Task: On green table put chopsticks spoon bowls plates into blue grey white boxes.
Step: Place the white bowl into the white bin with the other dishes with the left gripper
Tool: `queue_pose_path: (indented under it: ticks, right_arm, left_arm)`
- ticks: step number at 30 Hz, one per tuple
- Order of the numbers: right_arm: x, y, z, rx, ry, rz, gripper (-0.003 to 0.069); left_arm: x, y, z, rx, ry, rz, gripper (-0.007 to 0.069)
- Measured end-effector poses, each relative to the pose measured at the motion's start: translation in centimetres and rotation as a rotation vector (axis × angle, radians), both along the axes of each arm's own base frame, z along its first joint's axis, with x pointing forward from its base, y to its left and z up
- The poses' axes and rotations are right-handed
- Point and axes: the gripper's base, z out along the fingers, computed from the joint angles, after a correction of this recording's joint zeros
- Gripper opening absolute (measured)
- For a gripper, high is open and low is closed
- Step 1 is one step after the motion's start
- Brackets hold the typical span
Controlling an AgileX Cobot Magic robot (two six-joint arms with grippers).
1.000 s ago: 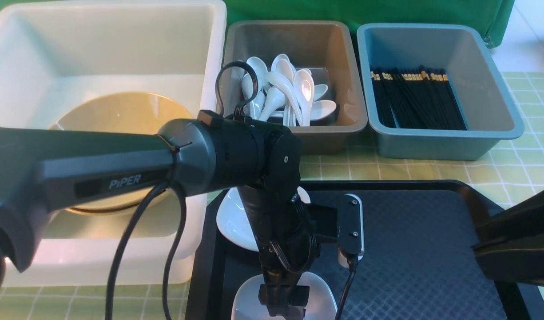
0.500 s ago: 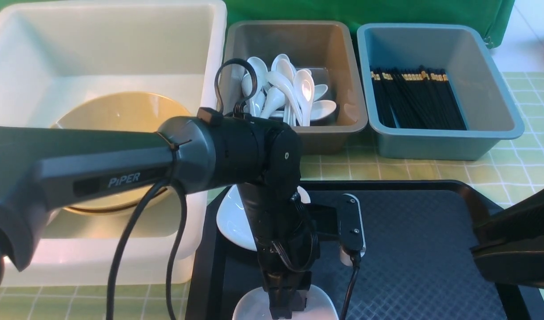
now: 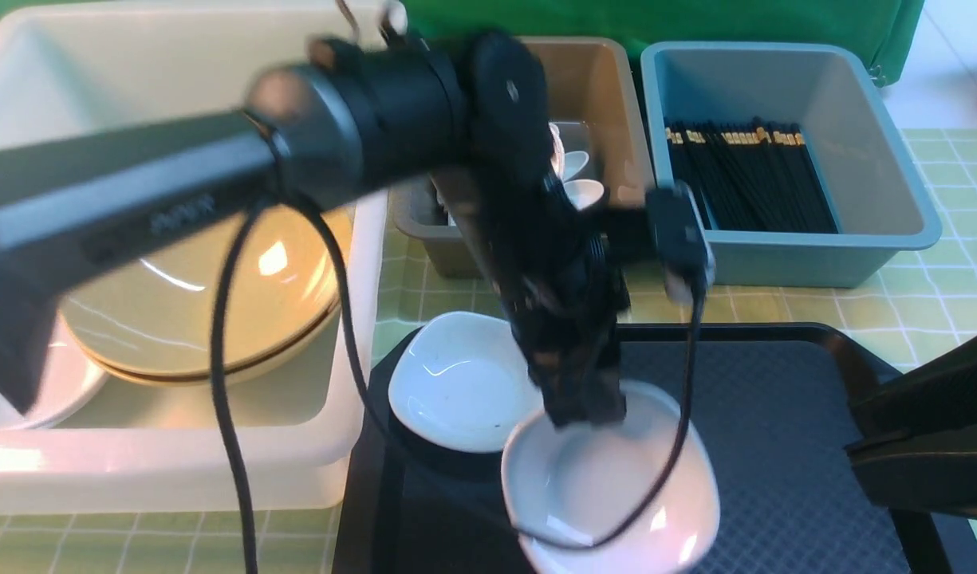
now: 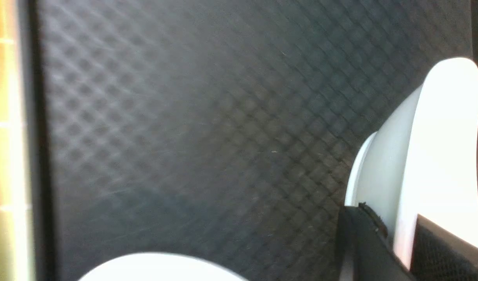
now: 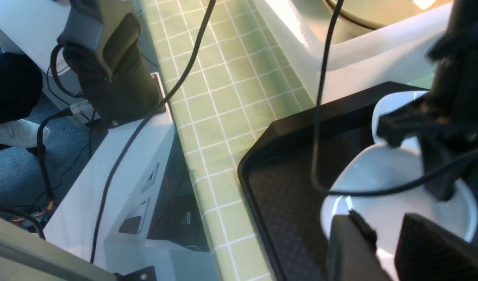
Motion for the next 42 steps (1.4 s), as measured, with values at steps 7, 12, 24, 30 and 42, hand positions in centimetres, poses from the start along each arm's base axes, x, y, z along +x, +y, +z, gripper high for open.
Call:
queue_pose_path:
  ticks: [7,12,24,30,42]
  right_arm:
    - [0.0,0.0,0.0,0.0,-0.001,0.001,0.0192]
    - [0.0,0.0,0.0,0.0,-0.003,0.0,0.0194]
    - [0.4,0.4,0.9,0.095,-0.073,-0.007,0.0202]
    - [0.1,1.1,1.9,0.209,-0.143,0.065,0.0204]
    - [0.1,1.1,2.0,0.217,-0.159,0.08,0.0215]
  left_arm:
    - [2.2,4.1,4.7,-0.062,-0.08,0.171,0.0015]
    - [3.0,13.1,11.1,-0.151,-0.161,0.526,0.0015]
    - [-1.7,37.6,9.1,-0.128,-0.067,1.525,0.0015]
    - [-3.5,41.3,3.1,-0.242,0.062,1.827,0.0015]
    - [-3.4,43.4,2.8,-0.26,-0.01,1.937,0.0015]
